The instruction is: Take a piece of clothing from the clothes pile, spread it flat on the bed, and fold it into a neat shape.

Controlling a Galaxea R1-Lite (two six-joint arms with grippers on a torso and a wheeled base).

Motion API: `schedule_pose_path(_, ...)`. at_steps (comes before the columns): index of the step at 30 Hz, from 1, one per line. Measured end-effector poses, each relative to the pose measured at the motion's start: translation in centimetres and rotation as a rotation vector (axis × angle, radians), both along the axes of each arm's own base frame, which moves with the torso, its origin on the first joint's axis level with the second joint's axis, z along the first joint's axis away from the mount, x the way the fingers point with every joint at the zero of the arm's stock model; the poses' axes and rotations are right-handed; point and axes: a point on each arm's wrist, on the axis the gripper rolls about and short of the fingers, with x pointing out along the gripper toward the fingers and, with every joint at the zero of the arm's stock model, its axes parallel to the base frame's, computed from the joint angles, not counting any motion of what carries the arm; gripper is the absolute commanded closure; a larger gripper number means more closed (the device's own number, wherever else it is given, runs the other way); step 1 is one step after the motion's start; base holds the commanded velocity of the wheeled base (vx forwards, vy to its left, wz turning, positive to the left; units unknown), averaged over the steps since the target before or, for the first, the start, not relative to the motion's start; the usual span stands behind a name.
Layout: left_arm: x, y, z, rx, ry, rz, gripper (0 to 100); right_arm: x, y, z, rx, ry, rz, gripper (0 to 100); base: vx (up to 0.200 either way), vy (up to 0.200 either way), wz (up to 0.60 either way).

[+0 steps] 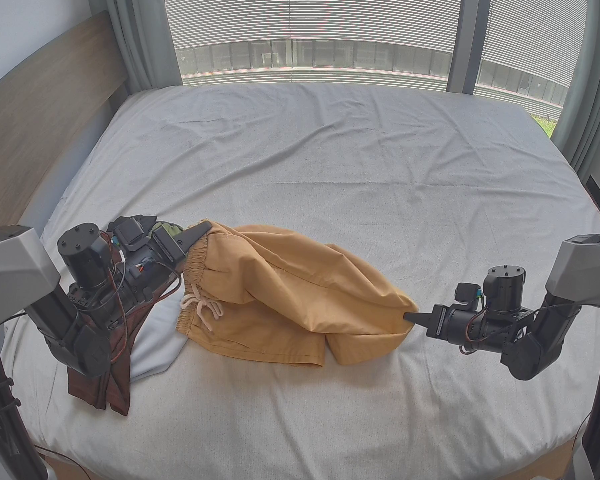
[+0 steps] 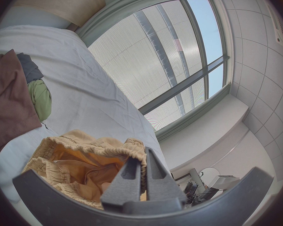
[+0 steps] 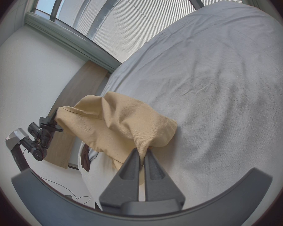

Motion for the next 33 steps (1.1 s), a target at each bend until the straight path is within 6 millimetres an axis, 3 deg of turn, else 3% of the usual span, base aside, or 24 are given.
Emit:
schedule_pose_path(3, 0.0, 0.0, -0.1, 0.001, 0.003, -0.001, 100, 0.1, 0.1, -0.5, 0.02, -0.011, 0.011, 100, 0.0, 0.0, 0.0)
schedule_pose_path(4, 0.0, 0.0, -0.1, 0.001, 0.003, -0.001, 100, 0.2, 0.1, -0.6, 0.029, -0.01, 0.01, 0, 0.0, 0.0, 0.0)
schedule_pose_path(22, 0.6, 0.3, 0.1, -0.005, -0.014, 0.016, 100, 0.8, 1.4, -5.3, 0.065, 0.08, 0.011, 0, 0.0, 0.0, 0.0)
schedule_pose_path(33, 0.6, 0.2, 0.2, -0.004, -0.017, 0.017, 100, 2.5, 3.0, -6.6, 0.055, 0.105, 0.037, 0, 0.0, 0.0, 0.0)
